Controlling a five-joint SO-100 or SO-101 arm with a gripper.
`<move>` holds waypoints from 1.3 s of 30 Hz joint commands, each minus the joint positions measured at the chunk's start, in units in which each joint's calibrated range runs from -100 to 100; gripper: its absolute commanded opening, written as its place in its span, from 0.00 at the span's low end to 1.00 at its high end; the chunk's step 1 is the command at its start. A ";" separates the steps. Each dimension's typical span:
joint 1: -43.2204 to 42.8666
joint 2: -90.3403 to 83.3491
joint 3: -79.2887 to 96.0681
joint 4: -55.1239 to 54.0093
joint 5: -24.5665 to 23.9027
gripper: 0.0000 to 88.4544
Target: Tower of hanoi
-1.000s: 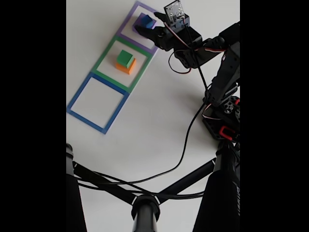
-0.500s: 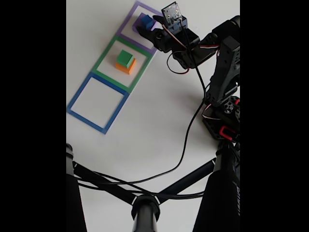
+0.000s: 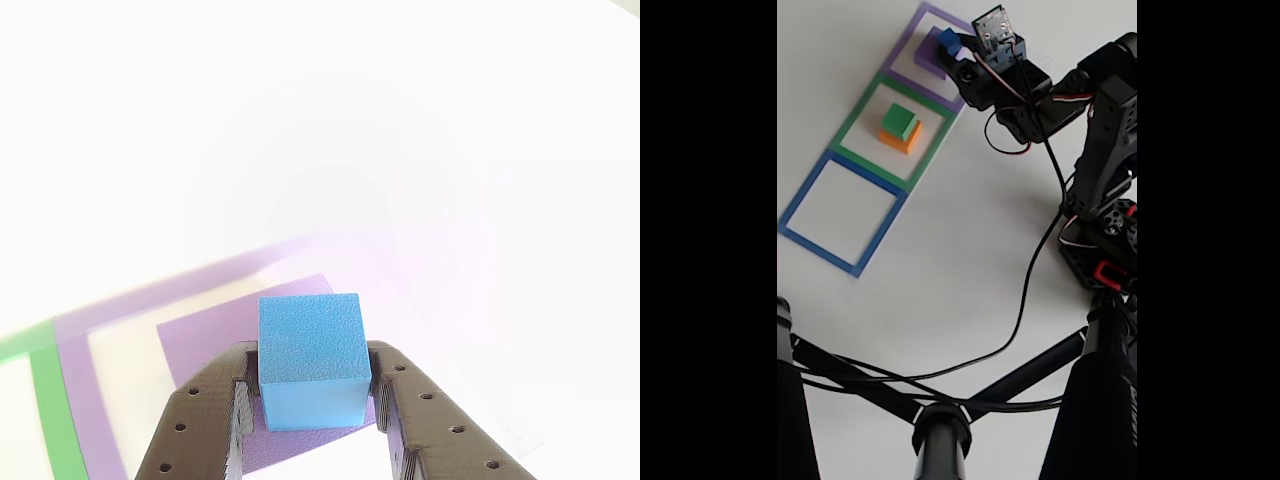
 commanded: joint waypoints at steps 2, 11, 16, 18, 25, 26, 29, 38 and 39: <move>-0.22 -0.83 -1.38 -1.57 0.00 0.05; -1.46 -10.20 -0.56 7.25 0.00 0.05; -3.19 -24.33 -1.74 24.90 0.00 0.05; -3.76 -30.78 -3.29 34.38 0.00 0.05; -4.53 -49.44 -16.56 75.75 0.00 0.04; -4.72 -50.89 -20.29 82.23 0.00 0.04; -5.39 -52.50 -32.92 100.37 0.00 0.04; -8.17 -51.05 -66.83 137.78 0.00 0.04; -8.75 -51.05 -69.20 140.37 0.00 0.04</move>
